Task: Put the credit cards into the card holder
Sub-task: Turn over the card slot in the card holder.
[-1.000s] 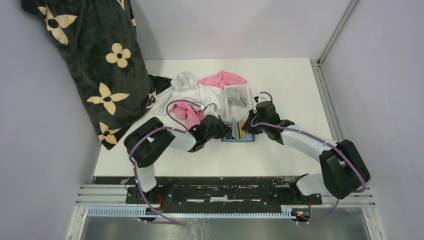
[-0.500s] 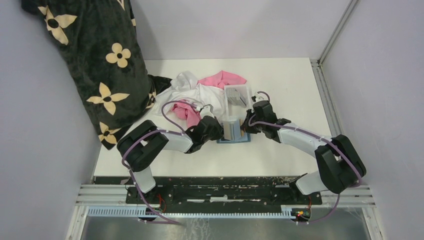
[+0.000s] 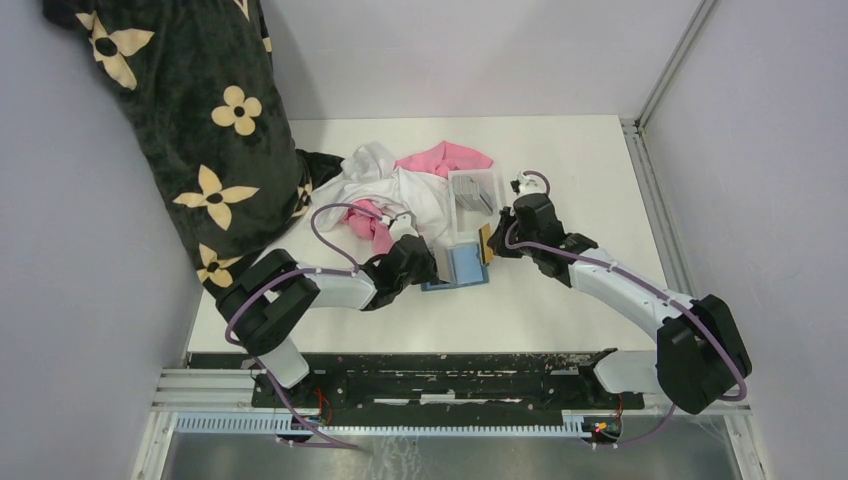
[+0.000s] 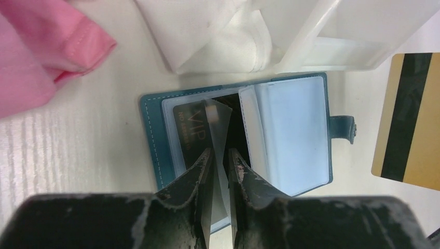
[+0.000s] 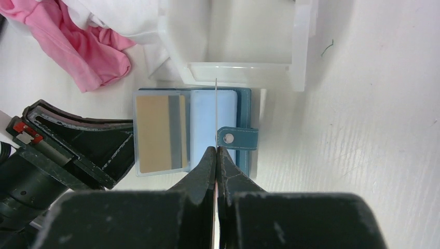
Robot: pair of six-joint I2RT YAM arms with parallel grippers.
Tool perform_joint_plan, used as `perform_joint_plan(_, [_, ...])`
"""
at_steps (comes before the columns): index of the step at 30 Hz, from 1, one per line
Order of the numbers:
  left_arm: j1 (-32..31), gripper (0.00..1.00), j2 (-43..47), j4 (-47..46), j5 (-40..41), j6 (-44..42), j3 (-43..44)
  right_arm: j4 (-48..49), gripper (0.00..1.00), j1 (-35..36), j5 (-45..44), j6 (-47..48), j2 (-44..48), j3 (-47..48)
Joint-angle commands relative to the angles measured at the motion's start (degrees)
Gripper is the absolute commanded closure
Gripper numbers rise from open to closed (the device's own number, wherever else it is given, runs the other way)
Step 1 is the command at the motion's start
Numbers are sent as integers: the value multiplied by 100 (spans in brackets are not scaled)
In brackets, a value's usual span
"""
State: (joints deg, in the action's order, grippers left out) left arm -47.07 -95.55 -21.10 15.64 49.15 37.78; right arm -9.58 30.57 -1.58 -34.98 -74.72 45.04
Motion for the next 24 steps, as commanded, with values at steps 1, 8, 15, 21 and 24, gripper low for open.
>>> perform_joint_plan(1, [-13,75,180,428,351,-311,-129,3,99,182,-123,89,78,310])
perform_joint_plan(8, [-11,72,292,519,547,-205,-215,307,99,597,-76,-43,-379,476])
perform_joint_plan(15, [-15,70,449,643,976,102,-426,684,99,889,-16,-136,-976,555])
perform_joint_plan(21, [-13,70,452,613,1136,205,-526,892,99,1097,-41,-184,-1482,707])
perform_joint_plan(24, [-13,70,364,564,1107,222,-528,916,99,1198,-110,-195,-1634,797])
